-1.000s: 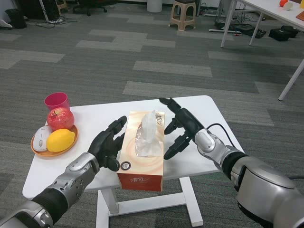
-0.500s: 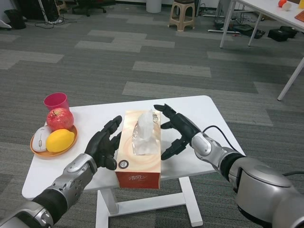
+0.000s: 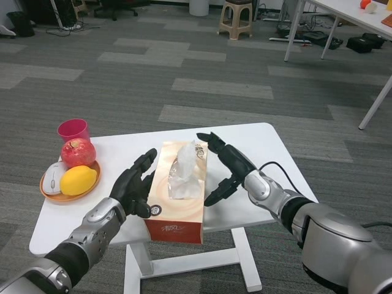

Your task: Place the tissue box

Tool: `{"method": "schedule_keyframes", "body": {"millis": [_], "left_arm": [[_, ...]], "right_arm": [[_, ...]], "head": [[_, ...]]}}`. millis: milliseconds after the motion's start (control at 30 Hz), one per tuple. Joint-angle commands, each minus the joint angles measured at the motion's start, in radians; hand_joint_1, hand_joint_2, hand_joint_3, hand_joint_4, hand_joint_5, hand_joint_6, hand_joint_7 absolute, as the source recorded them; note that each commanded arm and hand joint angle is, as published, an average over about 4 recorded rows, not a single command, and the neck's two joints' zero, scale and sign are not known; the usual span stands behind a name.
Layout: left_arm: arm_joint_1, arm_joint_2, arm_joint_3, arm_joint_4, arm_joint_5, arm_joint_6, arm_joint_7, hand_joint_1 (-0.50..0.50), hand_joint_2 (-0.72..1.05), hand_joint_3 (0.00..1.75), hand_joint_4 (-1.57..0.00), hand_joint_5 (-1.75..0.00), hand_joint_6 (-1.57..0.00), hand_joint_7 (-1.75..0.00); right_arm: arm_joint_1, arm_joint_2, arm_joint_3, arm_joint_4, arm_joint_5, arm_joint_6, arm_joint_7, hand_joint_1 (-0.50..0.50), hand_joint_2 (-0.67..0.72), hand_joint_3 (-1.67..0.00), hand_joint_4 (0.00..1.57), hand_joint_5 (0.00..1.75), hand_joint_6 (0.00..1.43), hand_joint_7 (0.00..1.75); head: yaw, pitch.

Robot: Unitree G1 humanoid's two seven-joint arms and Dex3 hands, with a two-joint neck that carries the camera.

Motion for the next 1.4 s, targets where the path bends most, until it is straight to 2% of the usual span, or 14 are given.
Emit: {"method": "schedule_keyframes", "body": {"millis": [33,233,767,1200,1300,1400], "left_arm": [[0.023,-0.012,0.0,0.011,0.002,0.009,-0.02,0.5,-0.64,0.0,0.0,-0.31,0.0,0.0],[0.034,-0.01,0.022,0.004,0.002,0.009,-0.021,0.5,-0.64,0.0,0.0,-0.31,0.0,0.0],[0.048,-0.006,0.062,-0.016,0.002,0.007,-0.023,0.5,-0.64,0.0,0.0,-0.31,0.0,0.0],[0.074,0.009,0.153,-0.041,0.004,0.001,-0.023,0.5,-0.64,0.0,0.0,-0.31,0.0,0.0],[0.085,0.013,0.187,-0.059,0.007,0.001,-0.023,0.5,-0.64,0.0,0.0,-0.31,0.0,0.0],[0.107,0.018,0.236,-0.098,0.013,0.001,-0.023,0.5,-0.64,0.0,0.0,-0.31,0.0,0.0]], "right_arm": [[0.007,0.002,-0.05,-0.002,0.004,-0.011,-0.002,-0.04,-0.29,-0.16,0.03,0.0,0.0,0.35],[0.024,-0.009,-0.093,-0.002,0.004,-0.013,0.008,-0.08,-0.29,-0.16,0.03,0.0,0.0,0.31],[0.046,-0.03,-0.169,0.0,0.004,-0.013,0.021,-0.08,-0.29,-0.16,0.03,0.0,0.0,0.28],[0.112,-0.058,-0.281,0.001,0.003,-0.015,0.04,-0.08,-0.29,-0.16,0.0,0.0,0.0,0.28],[0.132,-0.066,-0.327,-0.005,0.002,-0.016,0.047,-0.08,-0.29,-0.16,0.0,0.0,0.0,0.24],[0.166,-0.081,-0.411,-0.045,0.001,-0.019,0.059,-0.06,-0.29,-0.16,0.0,0.0,0.0,0.21]], "head": [[0.0,0.0],[0.005,0.004],[0.019,0.003],[0.032,0.001],[0.034,0.0],[0.032,-0.002]]}}
